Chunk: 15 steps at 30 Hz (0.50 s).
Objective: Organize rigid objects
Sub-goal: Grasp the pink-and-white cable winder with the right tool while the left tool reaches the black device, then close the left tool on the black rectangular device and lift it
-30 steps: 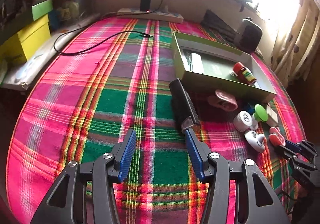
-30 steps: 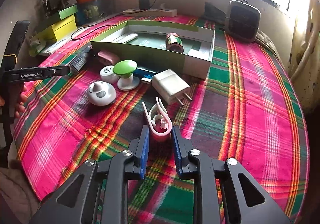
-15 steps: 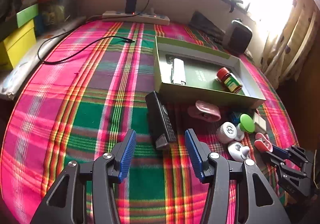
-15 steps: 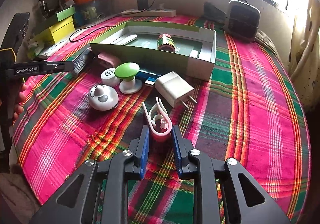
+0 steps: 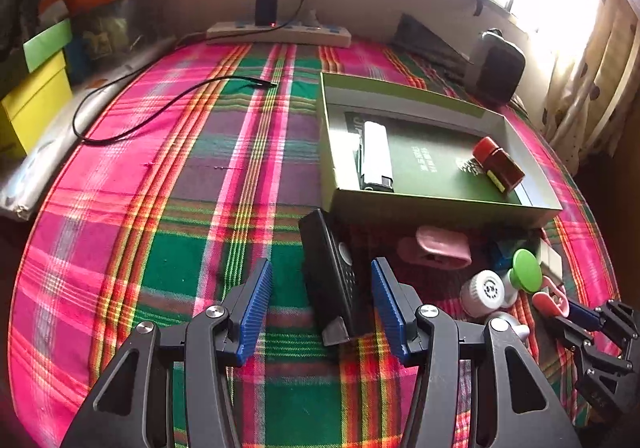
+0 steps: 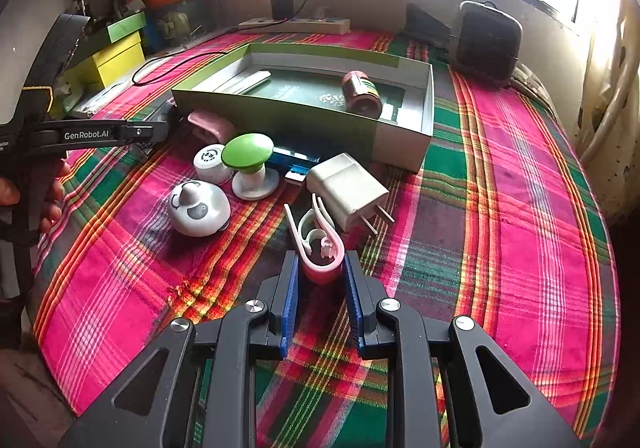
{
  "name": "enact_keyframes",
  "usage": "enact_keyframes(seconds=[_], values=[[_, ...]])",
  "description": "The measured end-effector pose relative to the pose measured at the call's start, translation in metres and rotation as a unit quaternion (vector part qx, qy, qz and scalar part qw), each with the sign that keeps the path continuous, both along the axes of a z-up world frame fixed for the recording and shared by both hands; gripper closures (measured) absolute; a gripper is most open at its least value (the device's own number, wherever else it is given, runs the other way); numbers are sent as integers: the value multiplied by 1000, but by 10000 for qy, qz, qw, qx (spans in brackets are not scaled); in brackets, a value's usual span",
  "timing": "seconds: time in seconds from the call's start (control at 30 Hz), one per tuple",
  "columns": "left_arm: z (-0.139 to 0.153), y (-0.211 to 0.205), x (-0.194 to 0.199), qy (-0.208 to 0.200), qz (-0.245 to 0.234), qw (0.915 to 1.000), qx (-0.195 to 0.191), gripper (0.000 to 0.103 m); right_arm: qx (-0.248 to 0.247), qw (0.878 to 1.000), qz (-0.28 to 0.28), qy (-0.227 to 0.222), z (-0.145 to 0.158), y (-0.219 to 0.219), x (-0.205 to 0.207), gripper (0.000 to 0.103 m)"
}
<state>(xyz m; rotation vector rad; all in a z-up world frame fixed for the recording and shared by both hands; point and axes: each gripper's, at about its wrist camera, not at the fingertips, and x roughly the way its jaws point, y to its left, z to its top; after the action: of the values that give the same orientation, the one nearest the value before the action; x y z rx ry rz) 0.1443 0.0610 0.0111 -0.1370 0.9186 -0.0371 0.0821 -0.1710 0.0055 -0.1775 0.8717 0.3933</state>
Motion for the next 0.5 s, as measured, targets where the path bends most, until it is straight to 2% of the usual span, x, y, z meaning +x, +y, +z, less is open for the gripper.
enact_keyframes(seconds=[0.3, 0.5], values=[[-1, -2, 3, -11, -3, 9999, 119, 54, 10, 10000, 29, 6, 0, 0, 5, 80], [-1, -3, 3, -40, -15, 9998, 191, 69, 13, 10000, 31, 8, 0, 0, 5, 80]])
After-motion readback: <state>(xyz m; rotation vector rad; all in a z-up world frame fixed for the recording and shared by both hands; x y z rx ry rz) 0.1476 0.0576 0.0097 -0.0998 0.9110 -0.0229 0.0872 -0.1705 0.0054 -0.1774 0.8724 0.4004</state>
